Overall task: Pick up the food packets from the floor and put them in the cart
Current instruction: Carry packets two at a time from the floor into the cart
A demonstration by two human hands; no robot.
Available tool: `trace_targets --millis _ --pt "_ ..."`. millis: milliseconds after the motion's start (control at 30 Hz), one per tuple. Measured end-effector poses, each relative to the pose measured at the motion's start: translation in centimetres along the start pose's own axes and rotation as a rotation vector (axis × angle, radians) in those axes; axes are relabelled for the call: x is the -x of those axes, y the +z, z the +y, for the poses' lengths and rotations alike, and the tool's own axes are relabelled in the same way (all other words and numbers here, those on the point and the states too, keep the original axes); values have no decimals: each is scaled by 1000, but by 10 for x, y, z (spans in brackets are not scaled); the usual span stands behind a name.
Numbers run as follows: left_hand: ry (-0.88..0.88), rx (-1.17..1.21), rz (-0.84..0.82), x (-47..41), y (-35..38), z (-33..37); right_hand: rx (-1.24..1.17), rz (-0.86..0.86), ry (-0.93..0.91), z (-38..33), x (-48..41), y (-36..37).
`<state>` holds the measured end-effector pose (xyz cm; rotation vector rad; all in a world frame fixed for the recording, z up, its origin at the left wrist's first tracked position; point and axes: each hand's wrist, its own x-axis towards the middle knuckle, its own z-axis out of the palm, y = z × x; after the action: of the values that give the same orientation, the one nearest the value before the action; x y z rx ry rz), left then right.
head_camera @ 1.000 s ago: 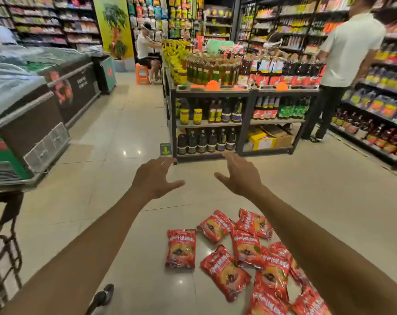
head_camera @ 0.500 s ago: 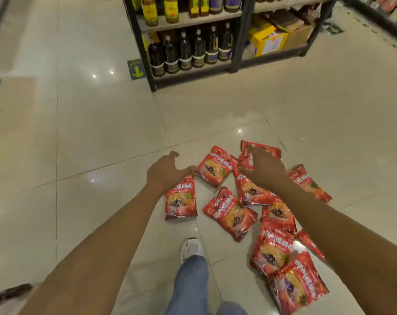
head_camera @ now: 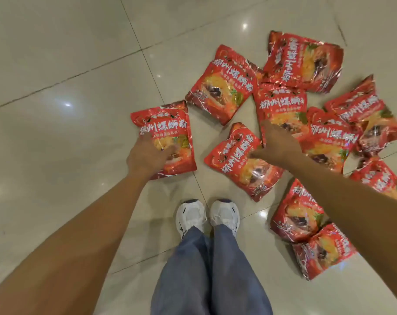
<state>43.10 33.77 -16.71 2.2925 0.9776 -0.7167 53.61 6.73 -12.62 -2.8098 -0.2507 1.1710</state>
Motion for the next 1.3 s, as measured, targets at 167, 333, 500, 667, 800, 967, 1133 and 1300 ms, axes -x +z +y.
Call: trace_targets --millis 167,333,500,667,800,967,1133,1300 --pt "-138 -31 31 -77 86 -51 10 -65 28 29 -82 91" --pt "-225 209 74 -131 140 -80 14 -88 70 54 -136 146" --pt "-322 426 170 -160 161 -92 -46 -86 105 74 -166 171" --pt "-336 701 82 -169 167 -94 -75 -54 168 83 -179 180" --pt "-299 766 108 -162 171 -91 -90 -109 284 84 -183 183" --pt "-279 765 99 -151 173 -91 -126 -169 279 81 -182 176" --pt "-249 784 17 -133 176 -93 -584 -203 324 79 -162 180" --pt "-221 753 -21 -100 153 -90 -745 -166 308 68 -130 155"
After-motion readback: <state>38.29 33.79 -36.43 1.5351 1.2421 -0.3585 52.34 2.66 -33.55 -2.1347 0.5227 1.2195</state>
